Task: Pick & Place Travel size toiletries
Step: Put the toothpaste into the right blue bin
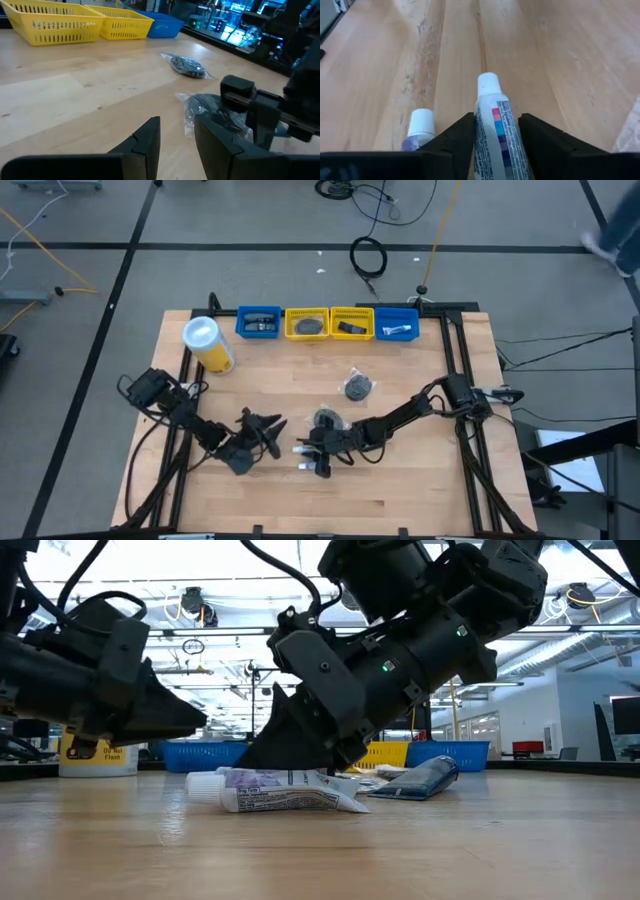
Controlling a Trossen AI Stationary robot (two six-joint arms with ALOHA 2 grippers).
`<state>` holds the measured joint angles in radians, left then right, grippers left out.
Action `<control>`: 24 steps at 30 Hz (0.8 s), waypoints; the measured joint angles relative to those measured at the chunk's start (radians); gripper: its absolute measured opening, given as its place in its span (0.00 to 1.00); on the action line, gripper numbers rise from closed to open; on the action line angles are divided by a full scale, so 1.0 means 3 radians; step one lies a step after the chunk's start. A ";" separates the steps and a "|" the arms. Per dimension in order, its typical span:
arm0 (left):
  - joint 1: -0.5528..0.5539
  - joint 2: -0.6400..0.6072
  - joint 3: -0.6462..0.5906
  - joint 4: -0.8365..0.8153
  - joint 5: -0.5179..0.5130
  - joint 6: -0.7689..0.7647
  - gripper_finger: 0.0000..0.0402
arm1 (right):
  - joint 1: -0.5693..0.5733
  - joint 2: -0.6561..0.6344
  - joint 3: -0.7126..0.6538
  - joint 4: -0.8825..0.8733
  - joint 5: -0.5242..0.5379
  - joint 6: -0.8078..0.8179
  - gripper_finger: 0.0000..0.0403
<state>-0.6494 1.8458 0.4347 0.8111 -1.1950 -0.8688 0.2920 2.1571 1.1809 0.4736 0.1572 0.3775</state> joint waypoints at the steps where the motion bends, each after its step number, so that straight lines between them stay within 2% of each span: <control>1: -0.0009 0.0000 0.0000 0.0000 0.0000 0.0001 0.29 | 0.0000 0.0000 0.0000 0.0000 0.0004 -0.0008 0.34; 8: -0.0072 0.0000 0.0000 -0.0219 0.0001 -0.0066 0.29 | -0.0038 -0.0131 -0.0010 0.0006 0.0012 -0.0316 0.17; 11: -0.0074 0.0000 0.0000 -0.0363 0.0000 -0.0212 0.29 | -0.0097 -0.0352 -0.0010 -0.0305 0.0014 -0.0481 0.12; 14: -0.0051 0.0000 0.0000 -0.0455 -0.0006 -0.0290 0.29 | -0.0194 -0.0683 -0.0010 -0.0798 0.0095 -0.0676 0.12; 19: 0.0053 0.0000 -0.0001 -0.0454 -0.0010 -0.0244 0.29 | -0.0501 -0.1440 -0.0009 -0.1883 0.0600 -0.1027 0.14; 22: 0.0145 0.0000 -0.0001 -0.0454 -0.0010 -0.0188 0.29 | -0.0860 -0.1836 -0.0009 -0.2514 0.0863 -0.1108 0.14; 24: 0.0214 0.0000 -0.0001 -0.0454 -0.0010 -0.0164 0.29 | -0.1184 -0.2050 -0.0009 -0.2925 0.0872 -0.1167 0.13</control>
<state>-0.5853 1.8458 0.4343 0.6750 -1.1980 -0.9179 -0.0632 1.5421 1.1782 -0.4039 0.4187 0.0273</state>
